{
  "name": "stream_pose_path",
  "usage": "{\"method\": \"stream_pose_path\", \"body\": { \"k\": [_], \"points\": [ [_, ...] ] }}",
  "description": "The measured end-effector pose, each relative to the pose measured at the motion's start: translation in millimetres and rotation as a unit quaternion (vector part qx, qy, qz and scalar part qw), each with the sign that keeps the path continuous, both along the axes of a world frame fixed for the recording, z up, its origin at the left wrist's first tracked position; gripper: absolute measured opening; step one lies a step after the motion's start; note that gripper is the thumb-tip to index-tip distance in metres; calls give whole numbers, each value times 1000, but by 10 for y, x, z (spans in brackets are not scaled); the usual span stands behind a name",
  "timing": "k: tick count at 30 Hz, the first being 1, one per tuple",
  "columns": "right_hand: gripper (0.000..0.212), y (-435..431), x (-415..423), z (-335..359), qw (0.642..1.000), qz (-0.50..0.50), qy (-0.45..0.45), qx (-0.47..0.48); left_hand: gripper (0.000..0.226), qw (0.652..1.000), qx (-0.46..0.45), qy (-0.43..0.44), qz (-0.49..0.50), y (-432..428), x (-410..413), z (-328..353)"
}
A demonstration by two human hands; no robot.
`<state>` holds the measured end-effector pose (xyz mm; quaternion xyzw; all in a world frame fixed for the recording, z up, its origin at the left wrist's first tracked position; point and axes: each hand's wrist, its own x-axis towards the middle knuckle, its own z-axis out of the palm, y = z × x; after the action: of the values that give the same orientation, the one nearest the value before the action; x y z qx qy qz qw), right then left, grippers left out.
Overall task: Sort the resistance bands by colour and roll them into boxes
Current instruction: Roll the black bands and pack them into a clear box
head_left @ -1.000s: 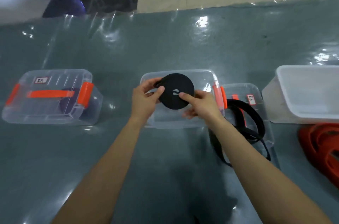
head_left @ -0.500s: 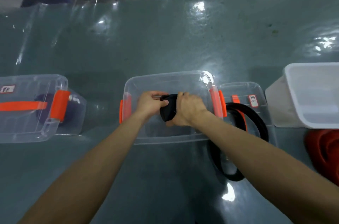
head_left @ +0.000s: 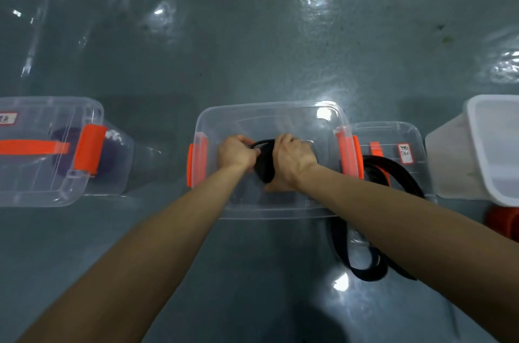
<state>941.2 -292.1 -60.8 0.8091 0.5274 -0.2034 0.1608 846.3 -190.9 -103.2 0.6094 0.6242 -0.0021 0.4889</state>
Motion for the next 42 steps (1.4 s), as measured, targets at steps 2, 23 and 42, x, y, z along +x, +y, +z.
{"method": "stream_pose_path", "body": {
  "k": [2, 23, 42],
  "points": [
    [124, -9, -19, 11, 1000, 7, -8, -12, 13, 999, 30, 18, -19, -1, -8, -14],
    [82, 51, -45, 6, 998, 30, -32, -40, 32, 929, 164, 185, -275, 26, 14, 227],
    [101, -2432, -25, 230, 852, -418, 0, 315, 82, 764, 448, 119, -449, -1647, -729, 714]
  ]
}}
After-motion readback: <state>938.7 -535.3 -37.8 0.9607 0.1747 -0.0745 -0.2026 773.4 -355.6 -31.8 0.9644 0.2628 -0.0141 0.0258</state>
